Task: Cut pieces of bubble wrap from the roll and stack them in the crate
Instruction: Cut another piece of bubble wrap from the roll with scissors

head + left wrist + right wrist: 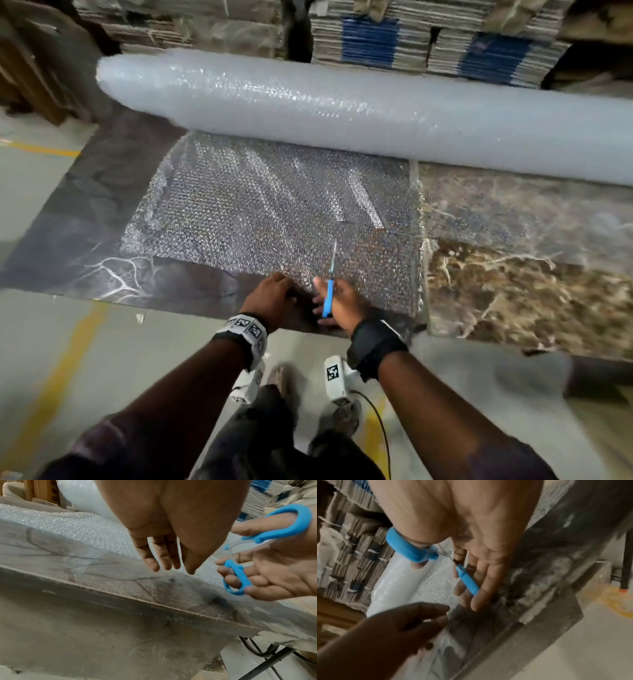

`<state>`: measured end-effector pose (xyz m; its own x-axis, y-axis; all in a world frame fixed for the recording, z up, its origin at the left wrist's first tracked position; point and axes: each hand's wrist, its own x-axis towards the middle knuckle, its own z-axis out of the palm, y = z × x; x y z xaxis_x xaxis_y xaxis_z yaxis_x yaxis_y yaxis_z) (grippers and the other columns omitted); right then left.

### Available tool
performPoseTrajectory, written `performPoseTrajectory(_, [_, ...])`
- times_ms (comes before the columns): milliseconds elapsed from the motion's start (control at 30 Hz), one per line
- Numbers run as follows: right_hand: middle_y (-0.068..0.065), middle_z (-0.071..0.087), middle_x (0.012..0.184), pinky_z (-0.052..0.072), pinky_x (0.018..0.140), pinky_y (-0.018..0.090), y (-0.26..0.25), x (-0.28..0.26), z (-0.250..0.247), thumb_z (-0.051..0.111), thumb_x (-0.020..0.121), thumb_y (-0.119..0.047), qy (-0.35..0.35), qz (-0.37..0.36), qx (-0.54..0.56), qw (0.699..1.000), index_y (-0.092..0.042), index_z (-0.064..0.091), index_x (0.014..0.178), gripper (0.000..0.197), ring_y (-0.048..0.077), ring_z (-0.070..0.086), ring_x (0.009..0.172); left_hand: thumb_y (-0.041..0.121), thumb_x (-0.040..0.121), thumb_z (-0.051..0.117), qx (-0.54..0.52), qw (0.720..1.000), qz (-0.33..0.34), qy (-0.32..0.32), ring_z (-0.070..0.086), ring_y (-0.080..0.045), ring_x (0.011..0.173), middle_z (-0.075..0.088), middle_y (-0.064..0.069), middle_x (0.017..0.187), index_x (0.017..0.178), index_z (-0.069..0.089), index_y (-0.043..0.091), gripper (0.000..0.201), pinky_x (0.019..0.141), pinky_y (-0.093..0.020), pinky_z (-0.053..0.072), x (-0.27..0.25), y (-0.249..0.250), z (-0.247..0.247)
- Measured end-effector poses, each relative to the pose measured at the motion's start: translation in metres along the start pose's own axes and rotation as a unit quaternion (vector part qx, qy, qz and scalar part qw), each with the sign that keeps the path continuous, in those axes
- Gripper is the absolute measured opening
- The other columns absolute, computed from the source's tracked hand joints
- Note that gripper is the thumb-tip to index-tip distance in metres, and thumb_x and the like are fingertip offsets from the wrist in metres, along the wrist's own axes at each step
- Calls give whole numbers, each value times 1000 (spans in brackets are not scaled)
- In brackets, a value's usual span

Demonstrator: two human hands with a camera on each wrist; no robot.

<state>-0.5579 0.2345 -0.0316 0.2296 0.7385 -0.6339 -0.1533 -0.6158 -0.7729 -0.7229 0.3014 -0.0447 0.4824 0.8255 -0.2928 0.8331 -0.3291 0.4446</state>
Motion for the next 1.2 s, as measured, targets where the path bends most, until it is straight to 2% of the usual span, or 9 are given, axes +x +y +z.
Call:
performPoseTrajectory(67, [5,65,77,55,53,33,13,-9,4,68,88,-46,-14,0,-8,1000,-19,59,90,29,16,61,56,25,83,64,9,1000,10,-1,59,-25,103,56,-2,109,105,68,23,22,82,-35,50,6,-2,-4])
performPoseTrajectory(167, [6,64,74,53,50,31,29,-19,3,69,86,-48,-28,13,-5,1000,-19,58,92,32,18,62,55,23,82,66,23,1000,21,6,55,-29,107,55,-6,111,105,66,16,25,83,-38,50,18,-4,-12])
performPoseTrajectory(267, [8,64,74,55,59,37,41,-29,4,68,87,-48,-12,44,36,998,-19,56,95,32,21,64,58,24,79,71,39,998,56,-11,49,-31,112,52,-9,117,110,65,14,33,89,-37,45,32,-10,-15])
performPoseTrajectory(333, [8,62,72,55,64,39,46,-39,6,66,88,-47,-18,55,48,997,-21,55,92,29,22,63,59,26,78,73,28,997,75,-21,50,-30,111,53,-8,114,106,67,19,30,91,-37,45,39,-16,-14])
performPoseTrajectory(467, [9,61,72,56,66,39,54,-56,13,66,88,-47,-45,90,34,994,-22,60,95,26,22,62,59,32,80,72,7,996,89,-29,54,-27,101,50,-4,105,96,66,25,19,84,-36,49,49,-27,-11])
performPoseTrajectory(667, [11,63,73,58,64,41,55,-69,28,64,87,-53,-56,98,44,993,-16,60,95,38,28,64,62,35,87,62,14,991,131,-31,53,-30,102,50,-6,103,100,60,21,19,84,-43,50,57,-36,-7])
performPoseTrajectory(867, [13,64,74,58,63,41,55,-67,49,66,82,-60,-26,94,63,993,-13,61,101,51,30,65,63,44,80,70,34,983,171,-57,49,-28,110,49,-2,111,107,59,32,31,90,-45,50,58,-43,-9])
performPoseTrajectory(1000, [13,65,73,59,66,43,53,-60,58,66,76,-66,-1,90,69,994,-13,61,102,59,30,65,64,42,83,68,32,983,167,-68,51,-29,109,50,-4,111,106,62,29,27,89,-43,50,63,-42,-11])
performPoseTrajectory(1200, [14,64,72,58,65,41,44,-51,67,61,86,-58,20,90,69,993,-12,61,98,48,28,64,62,40,87,64,20,983,167,-73,51,-28,110,51,-6,113,106,67,26,23,89,-36,46,66,-44,-10])
